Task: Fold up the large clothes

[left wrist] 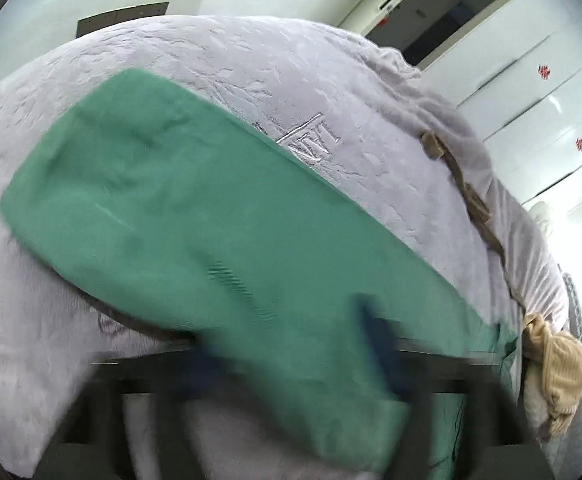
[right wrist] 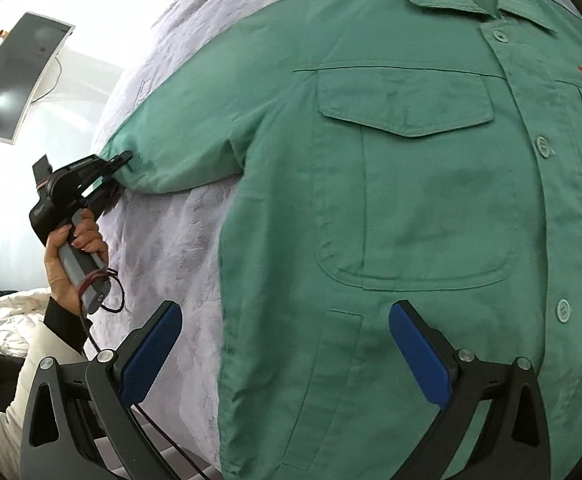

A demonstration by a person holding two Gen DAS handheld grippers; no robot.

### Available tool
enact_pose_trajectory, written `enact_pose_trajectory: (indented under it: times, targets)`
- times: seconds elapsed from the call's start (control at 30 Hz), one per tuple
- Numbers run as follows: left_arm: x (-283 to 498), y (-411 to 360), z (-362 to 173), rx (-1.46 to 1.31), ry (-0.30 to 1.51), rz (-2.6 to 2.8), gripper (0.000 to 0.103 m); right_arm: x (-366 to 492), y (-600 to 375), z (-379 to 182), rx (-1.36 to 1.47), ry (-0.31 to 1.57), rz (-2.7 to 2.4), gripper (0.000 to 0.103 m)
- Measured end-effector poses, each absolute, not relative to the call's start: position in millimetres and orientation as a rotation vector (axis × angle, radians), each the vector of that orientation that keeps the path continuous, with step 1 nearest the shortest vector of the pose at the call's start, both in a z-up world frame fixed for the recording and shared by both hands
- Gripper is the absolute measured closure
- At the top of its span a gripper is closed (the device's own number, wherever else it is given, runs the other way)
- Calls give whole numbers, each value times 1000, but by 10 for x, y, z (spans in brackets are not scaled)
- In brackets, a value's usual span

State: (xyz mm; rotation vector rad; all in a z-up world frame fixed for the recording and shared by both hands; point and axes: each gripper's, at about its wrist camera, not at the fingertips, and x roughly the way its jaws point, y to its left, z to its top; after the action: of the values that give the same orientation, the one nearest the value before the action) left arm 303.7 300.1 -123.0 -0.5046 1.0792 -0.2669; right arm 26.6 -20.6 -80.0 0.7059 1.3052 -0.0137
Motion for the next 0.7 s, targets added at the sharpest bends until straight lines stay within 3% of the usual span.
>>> enact_pose_trajectory:
  times: [0.03, 0.3, 0.57, 0.7]
  targets:
    - [3059, 3020, -1255, -520, 1090, -266, 98, 236, -225, -794, 715, 1303, -19, 0]
    - [2977, 2871, -815, -618, 985, -453, 98, -21, -636, -767, 782, 1248, -70, 0]
    - [2642, 1303, 114, -384, 859, -808, 98, -459, -1394, -617, 856, 1148, -181, 0]
    - [2276, 293, 213, -216, 869, -926, 98, -729, -1854, -597, 864, 1121, -270, 0]
